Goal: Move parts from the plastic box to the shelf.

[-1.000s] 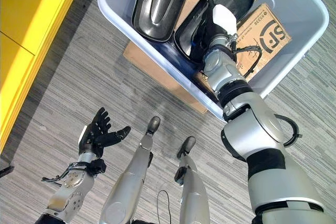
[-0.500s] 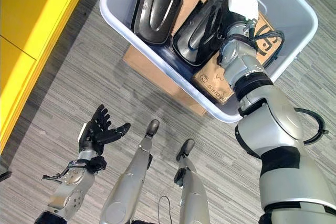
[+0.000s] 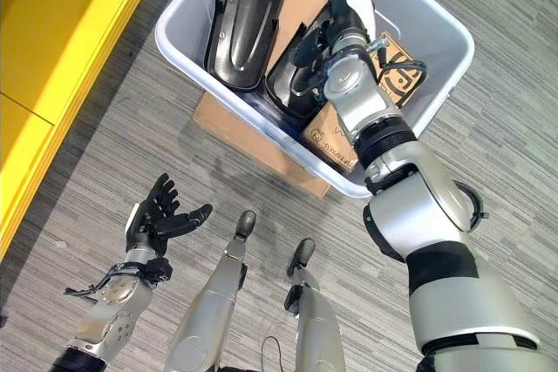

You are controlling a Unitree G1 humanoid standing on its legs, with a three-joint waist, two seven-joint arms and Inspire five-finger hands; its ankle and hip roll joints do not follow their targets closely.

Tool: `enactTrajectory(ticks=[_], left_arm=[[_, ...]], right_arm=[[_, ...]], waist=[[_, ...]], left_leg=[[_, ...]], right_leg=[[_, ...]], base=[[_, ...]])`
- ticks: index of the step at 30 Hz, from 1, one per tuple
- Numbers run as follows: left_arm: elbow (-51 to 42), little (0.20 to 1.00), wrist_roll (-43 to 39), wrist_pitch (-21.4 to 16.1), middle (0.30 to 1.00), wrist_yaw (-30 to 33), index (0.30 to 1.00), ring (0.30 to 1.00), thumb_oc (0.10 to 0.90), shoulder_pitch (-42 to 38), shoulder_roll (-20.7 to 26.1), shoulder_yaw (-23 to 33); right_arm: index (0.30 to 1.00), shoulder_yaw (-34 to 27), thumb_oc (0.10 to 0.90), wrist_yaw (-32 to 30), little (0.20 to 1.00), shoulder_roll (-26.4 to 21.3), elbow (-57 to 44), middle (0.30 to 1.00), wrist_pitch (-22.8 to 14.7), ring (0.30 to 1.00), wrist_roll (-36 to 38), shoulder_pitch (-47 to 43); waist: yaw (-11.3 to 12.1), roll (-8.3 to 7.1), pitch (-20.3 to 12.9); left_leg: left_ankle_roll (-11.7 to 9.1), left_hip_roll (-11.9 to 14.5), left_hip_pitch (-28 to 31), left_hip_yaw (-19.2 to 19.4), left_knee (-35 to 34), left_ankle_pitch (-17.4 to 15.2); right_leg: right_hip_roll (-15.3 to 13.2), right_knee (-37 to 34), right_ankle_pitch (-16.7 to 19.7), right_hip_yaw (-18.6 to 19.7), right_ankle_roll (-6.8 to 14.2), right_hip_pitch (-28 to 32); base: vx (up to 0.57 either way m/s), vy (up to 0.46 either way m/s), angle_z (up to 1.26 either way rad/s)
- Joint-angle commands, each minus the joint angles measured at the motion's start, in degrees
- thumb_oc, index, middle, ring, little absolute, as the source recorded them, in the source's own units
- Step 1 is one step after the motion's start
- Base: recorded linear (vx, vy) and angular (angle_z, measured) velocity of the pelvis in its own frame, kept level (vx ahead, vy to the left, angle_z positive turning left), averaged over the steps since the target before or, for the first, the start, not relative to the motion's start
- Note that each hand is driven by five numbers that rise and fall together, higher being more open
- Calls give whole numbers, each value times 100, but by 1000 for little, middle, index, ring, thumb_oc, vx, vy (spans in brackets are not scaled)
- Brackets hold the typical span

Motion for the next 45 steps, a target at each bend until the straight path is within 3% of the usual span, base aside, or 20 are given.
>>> enactTrajectory(ticks=[1, 11, 27, 37, 45], left_arm=[[-580, 1000, -153, -277, 1000, -9, 1000, 1000, 900, 246, 370, 168], [-573, 1000, -254, -126, 1000, 64, 1000, 1000, 900, 241, 379, 108], [-645, 1000, -216, -160, 1000, 135, 1000, 1000, 900, 328, 305, -7], [-631, 1000, -189, -199, 1000, 166, 1000, 1000, 900, 310, 239, -45], [-751, 1000, -140, -243, 1000, 194, 1000, 1000, 900, 391, 221, -72]], right_arm=[[1000, -151, 900, -370, 1000, -183, -599, 1000, -470, 1000, 356, -332], [1000, -515, 900, -464, 1000, 525, -364, 1000, -612, 1000, 1283, -255], [1000, -190, 900, -442, 1000, 524, -193, 1000, -344, 1000, 227, -178], [1000, -190, 900, -430, 1000, 490, -72, 1000, -301, 1000, 45, -60], [1000, 22, 900, -552, 1000, 237, 247, 1000, -144, 1000, -739, -138]], waist=[[0, -235, -46], [35, -259, -46], [48, -218, -46], [2, -210, -46], [-17, -173, -46]], left_leg=[[-52, 91, 137, -135, -89, -262], [-47, 97, 137, -147, -139, -223], [-17, 66, -78, -176, -140, -191], [-9, 75, -142, -143, -137, -186], [-4, 59, -220, -157, -151, -172]], right_leg=[[-556, 113, -876, 484, 392, 808], [-531, 86, -885, 447, 378, 840], [-521, 138, -878, 443, 360, 610], [-504, 181, -871, 479, 350, 490], [-516, 165, -843, 463, 366, 428]], base=[[0, 0, 0], [0, 0, 0], [0, 0, 0], [0, 0, 0], [0, 0, 0]])
